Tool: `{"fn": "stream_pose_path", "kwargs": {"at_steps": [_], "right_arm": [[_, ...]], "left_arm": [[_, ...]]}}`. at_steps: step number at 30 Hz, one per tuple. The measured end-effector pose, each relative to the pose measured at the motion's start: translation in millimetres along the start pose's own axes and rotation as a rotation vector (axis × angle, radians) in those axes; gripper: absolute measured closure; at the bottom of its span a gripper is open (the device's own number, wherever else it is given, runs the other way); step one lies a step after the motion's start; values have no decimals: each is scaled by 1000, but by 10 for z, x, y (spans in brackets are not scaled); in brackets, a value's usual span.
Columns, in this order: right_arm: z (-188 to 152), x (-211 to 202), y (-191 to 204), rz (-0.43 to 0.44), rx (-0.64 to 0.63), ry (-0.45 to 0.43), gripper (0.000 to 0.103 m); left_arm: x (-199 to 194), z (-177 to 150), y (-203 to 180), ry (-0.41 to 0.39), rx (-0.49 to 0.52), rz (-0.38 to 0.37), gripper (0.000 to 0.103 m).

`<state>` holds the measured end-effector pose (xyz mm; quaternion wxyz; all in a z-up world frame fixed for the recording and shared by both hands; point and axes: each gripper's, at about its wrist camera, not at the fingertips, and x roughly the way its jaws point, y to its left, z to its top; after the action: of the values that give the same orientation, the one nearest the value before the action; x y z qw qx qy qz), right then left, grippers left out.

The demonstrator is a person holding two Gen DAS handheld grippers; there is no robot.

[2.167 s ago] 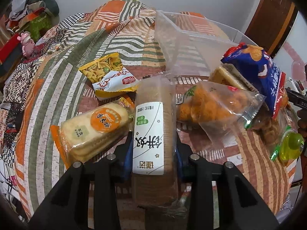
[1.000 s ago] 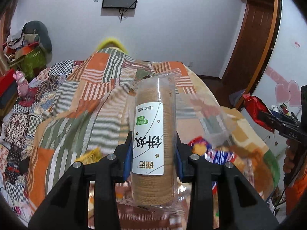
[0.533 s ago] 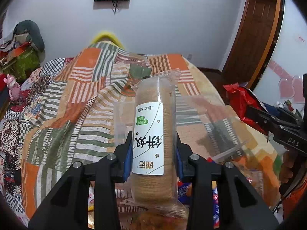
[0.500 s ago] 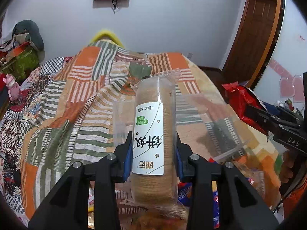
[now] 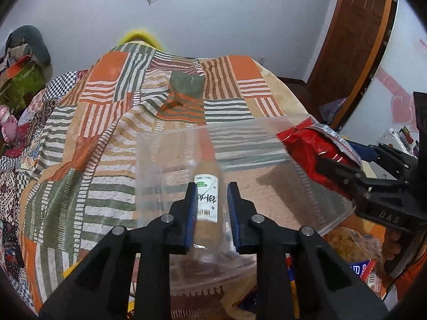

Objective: Organize snacks
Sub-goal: 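Drop the biscuit tube into the box with left tool while right drops red bag, then grasp the rice cracker pack with the left tool while the right grasps the biscuit roll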

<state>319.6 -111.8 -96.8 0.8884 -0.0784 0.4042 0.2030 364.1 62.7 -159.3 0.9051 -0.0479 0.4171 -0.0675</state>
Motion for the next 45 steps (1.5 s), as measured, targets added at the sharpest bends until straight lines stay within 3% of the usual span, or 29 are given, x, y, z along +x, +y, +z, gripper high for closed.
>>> {"fn": "stream_pose_path", "kwargs": {"at_steps": [6, 12, 18, 25, 31, 41, 45], "right_arm": [[-36, -120, -34, 31, 2, 16, 42], [-58, -355, -22, 25, 8, -6, 41], [-162, -717, -92, 8, 23, -39, 41], [-423, -1015, -126, -26, 31, -39, 36], [-758, -1031, -122, -46, 53, 17, 34], [-1238, -777, -152, -27, 139, 161, 33], [-1300, -659, -118, -20, 147, 184, 24]], "left_arm": [[-129, -31, -26, -11, 23, 3, 79], [-482, -92, 129, -49, -12, 11, 63], [-940, -245, 340, -68, -6, 69, 56], [-1302, -614, 617, -35, -16, 142, 45], [-1256, -1025, 827, 39, -38, 171, 40], [-740, -1429, 980, 154, -35, 166, 39], [-616, -1466, 1022, 164, -53, 135, 39]]}}
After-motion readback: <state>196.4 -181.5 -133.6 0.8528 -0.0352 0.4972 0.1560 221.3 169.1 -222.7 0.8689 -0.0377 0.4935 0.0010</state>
